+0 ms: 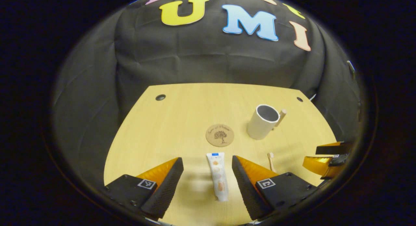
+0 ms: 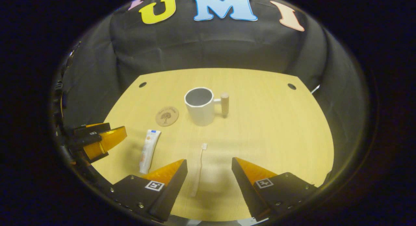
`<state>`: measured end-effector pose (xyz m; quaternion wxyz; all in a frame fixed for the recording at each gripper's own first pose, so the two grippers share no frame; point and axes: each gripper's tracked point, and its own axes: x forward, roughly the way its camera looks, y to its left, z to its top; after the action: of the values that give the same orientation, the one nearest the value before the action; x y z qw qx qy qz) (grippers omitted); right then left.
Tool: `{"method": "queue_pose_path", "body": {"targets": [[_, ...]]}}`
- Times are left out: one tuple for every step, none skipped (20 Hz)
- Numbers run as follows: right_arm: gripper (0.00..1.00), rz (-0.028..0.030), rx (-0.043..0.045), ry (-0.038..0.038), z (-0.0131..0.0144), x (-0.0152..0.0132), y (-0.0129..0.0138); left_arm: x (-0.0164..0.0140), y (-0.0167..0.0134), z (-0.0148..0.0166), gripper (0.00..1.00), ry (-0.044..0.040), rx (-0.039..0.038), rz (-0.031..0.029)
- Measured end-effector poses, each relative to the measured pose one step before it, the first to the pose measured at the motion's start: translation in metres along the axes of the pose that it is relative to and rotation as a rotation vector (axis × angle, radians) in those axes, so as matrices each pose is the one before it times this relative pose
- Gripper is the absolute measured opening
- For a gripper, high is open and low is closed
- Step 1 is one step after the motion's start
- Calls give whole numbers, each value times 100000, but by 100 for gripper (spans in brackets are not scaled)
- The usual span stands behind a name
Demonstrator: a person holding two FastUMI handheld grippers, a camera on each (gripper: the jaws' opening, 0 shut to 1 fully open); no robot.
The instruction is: Put the toothbrush and toothpaste on the desktop into the cup, then pick up the cup and place it on the coaster on the desktop.
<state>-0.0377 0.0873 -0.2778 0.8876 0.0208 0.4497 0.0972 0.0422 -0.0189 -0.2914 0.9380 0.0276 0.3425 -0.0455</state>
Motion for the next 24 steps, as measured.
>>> {"method": "queue_pose_path", "body": {"targets": [[86,297,414,3502,-647,894,364,846,-353,-989,96,3544,200,-1184],[86,339,447,3355,-498,949,288,843,-345,-765,97,3419,42,-687],[86,162,383,2878,-407,1040,327,960,-82,-688,97,2775,94,-154],[86,165,373,3312,-384,755,262,794,-57,-285,97,1762,333,-27],[86,713,649,2935,-243,867,384,833,-64,-169,96,1619,476,-214],[86,487,893,2560,-93,757,314,795,22,-178,96,1858,391,-39],[86,-133,484,2083,-160,860,123,751,27,-347,96,1964,174,-27],[86,-821,111,1594,13,595,-92,783,35,-331,96,2197,-333,-147],[86,-862,151,2323,-267,669,-18,957,87,-451,96,2364,-1007,-43],[86,-560,328,2812,-247,520,9,696,-8,-491,96,2554,-1523,27],[86,-841,201,2756,-392,566,-19,530,103,-690,97,2591,-1503,-236],[86,-1203,100,1897,-193,439,-140,532,162,-702,97,2585,-1343,431],[86,-1289,-263,798,-86,417,-60,308,50,-533,94,2376,-1010,124],[86,-856,-448,807,40,288,-37,297,-1,-398,97,1689,-648,227],[86,-444,-180,1615,-292,338,56,258,115,-213,97,578,-99,614],[86,-299,34,1625,-174,366,56,340,-76,-273,97,1184,497,354],[86,-3121,-847,451,4,190,-513,70,279,24,97,1002,1288,2346],[84,186,-297,-148,487,56,262,318,203,219,97,-462,1024,1068],[84,-1064,-1072,987,-142,185,51,161,-103,119,96,689,499,797],[84,-417,-52,862,60,-41,81,-13,-280,136,96,-293,286,138],[84,-255,467,1062,-147,110,107,55,-116,52,95,-11,359,219],[85,-528,1355,1120,6,-49,-55,125,-101,-8,95,-210,-182,120],[85,-64,1242,2216,-539,34,33,-100,18,-4,94,7,-552,-13],[87,-81,868,1956,-328,-184,-64,-69,93,61,89,-109,-138,408]]}}
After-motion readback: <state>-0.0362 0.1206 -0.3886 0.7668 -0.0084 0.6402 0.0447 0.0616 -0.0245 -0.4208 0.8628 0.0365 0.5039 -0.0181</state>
